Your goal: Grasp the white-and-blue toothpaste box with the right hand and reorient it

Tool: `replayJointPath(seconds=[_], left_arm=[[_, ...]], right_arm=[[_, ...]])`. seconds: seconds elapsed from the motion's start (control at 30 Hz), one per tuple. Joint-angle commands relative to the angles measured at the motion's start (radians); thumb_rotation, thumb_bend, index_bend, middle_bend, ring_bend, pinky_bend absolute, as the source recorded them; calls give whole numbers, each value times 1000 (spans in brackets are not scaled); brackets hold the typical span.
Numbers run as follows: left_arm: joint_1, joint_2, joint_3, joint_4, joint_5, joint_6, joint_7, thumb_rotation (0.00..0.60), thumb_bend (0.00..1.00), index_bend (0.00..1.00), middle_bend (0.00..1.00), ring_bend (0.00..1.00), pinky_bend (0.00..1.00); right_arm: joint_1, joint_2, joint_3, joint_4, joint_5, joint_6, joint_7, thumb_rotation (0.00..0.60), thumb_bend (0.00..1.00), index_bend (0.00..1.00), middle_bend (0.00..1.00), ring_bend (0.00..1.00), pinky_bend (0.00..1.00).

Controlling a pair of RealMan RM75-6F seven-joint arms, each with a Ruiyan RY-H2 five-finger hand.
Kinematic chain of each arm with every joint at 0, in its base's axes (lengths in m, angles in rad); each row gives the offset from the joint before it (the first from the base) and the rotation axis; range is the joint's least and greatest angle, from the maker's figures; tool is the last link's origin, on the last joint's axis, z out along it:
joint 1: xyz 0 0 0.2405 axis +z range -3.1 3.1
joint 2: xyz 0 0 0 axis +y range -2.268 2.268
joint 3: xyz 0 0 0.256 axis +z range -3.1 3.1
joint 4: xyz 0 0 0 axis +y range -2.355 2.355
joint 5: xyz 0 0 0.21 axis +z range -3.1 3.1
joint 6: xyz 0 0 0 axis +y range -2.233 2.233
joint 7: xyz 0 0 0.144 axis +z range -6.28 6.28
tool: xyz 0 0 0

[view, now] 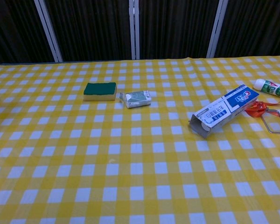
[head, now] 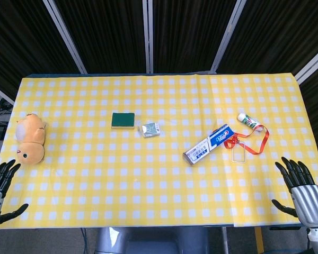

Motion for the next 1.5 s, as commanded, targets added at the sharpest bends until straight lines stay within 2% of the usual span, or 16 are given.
replayJointPath(seconds=[0.03,0.17,0.23,0.33,0.47,0.63,0.9,1.13,1.3,1.4,1.5], left_arm=[[0,-1,0,1,-2,-3,1,600,0,0,0,0,0],[-3,-3,-3,4,-12,-12,2,600,0,0,0,0,0],[-8,-6,-6,6,-23,-24,7,600,0,0,0,0,0],[-16,-12,-11,6,-41,-44,13,600,0,0,0,0,0],[-37,-28,-23,13,-69,-85,26,600,0,0,0,0,0],[-49,-46,-42,21,-114,-109,44,600,0,0,0,0,0],[-67,-73,-63,43,-189,-155,82,600,0,0,0,0,0],[-78,-80,-80,62,-243,-181,81,600,0,0,0,0,0],[-81,-80,-83,72,-263,-191,74,600,0,0,0,0,0],[-83,-80,-85,75,-269,-194,71,600,0,0,0,0,0],[-84,-81,-84,75,-269,-194,73,600,0,0,0,0,0]], right_arm=[[4,-1,1,1,4,-9,2,600,0,0,0,0,0],[30,-4,10,4,8,-48,-1,600,0,0,0,0,0],[73,-4,24,13,12,-106,0,600,0,0,0,0,0],[155,-5,47,40,16,-216,-1,600,0,0,0,0,0],[342,-16,79,103,7,-463,50,600,0,0,0,0,0],[511,-75,95,214,-32,-626,106,600,0,0,5,0,0],[705,-212,120,351,-19,-837,32,600,0,0,0,0,0],[800,-316,99,510,12,-979,-59,600,0,0,0,0,0],[818,-368,79,575,24,-986,-67,600,9,5,3,0,1],[832,-383,62,600,22,-992,-75,600,60,85,69,0,18],[835,-392,57,609,34,-996,-71,600,135,252,241,27,64]])
